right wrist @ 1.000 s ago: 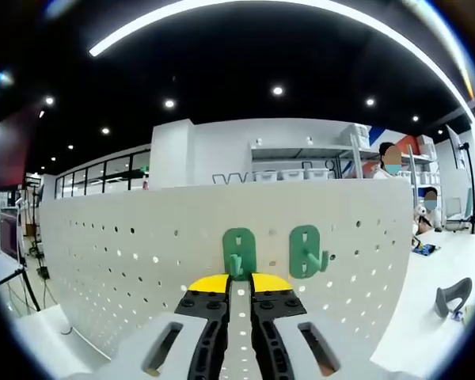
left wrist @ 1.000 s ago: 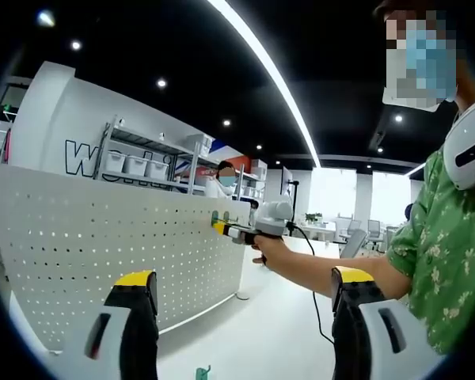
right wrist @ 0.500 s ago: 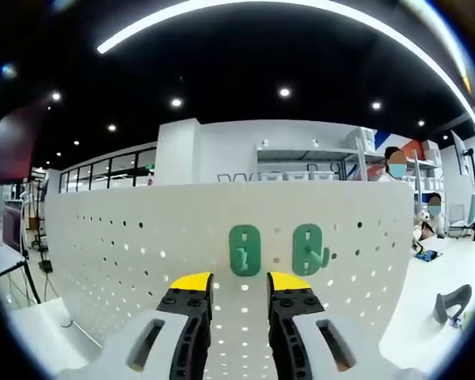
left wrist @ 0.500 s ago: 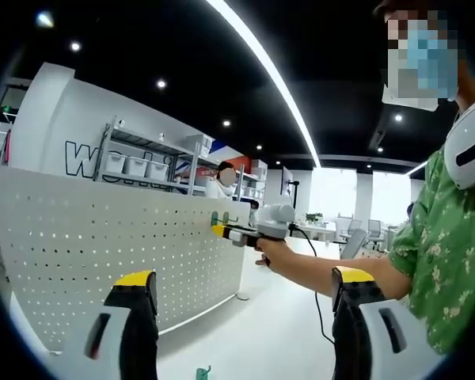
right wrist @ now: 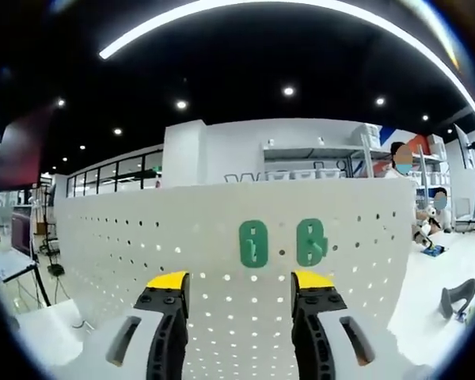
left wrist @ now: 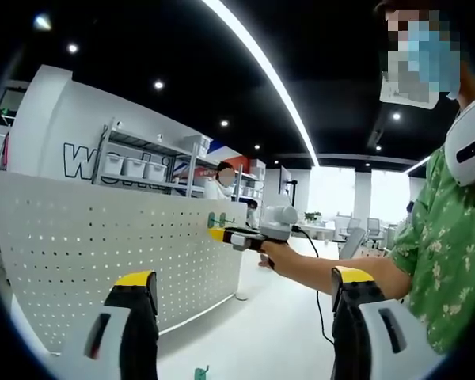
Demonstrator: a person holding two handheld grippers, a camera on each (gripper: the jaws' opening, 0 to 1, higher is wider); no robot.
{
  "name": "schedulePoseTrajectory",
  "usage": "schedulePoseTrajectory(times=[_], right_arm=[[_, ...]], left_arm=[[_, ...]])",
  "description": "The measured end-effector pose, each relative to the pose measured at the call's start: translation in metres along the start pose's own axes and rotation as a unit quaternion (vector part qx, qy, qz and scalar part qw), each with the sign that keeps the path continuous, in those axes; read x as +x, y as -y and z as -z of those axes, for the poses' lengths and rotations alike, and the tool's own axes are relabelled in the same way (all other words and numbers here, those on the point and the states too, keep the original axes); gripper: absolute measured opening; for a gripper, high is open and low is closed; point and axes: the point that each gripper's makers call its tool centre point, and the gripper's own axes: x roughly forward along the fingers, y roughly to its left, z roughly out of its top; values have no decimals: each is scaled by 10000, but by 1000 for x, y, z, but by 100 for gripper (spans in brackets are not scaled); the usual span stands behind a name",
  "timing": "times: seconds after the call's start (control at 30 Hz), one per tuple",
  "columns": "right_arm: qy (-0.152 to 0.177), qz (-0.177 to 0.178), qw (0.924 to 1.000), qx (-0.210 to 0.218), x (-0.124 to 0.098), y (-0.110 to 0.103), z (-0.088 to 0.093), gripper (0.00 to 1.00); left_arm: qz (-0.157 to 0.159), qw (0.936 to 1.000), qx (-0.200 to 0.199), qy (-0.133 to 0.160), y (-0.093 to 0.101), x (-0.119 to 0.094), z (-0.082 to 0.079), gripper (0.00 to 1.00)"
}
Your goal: Insert the hook assembly into the mounting plate slot until the hook locks in place.
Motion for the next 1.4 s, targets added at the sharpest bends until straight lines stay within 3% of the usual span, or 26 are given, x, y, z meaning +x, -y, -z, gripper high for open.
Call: schedulePoseTrajectory(times=[0.2, 0.4, 0.77, 1.07, 1.4], right_arm=[[-89, -56, 9999, -86, -6, -2, 3, 78], [-191, -120, 9997, -125, -15, -4, 9, 88], [-230, -393, 9984, -323, -37, -16, 0, 91], [-355, -656, 9965, -371, -62, -30, 4, 90], [-612, -1044, 9919, -376, -91, -59, 27, 88]], left_arm=[[0, 10000, 44, -28, 3, -2, 0, 93], [-4, 10000, 72, -27, 5, -3, -1, 93], [-46, 9999, 126, -61, 9, -8, 0, 93], [-93, 9997, 189, -139, 15, -13, 6, 93], [-280, 9978, 251, -546, 17, -25, 35, 93]])
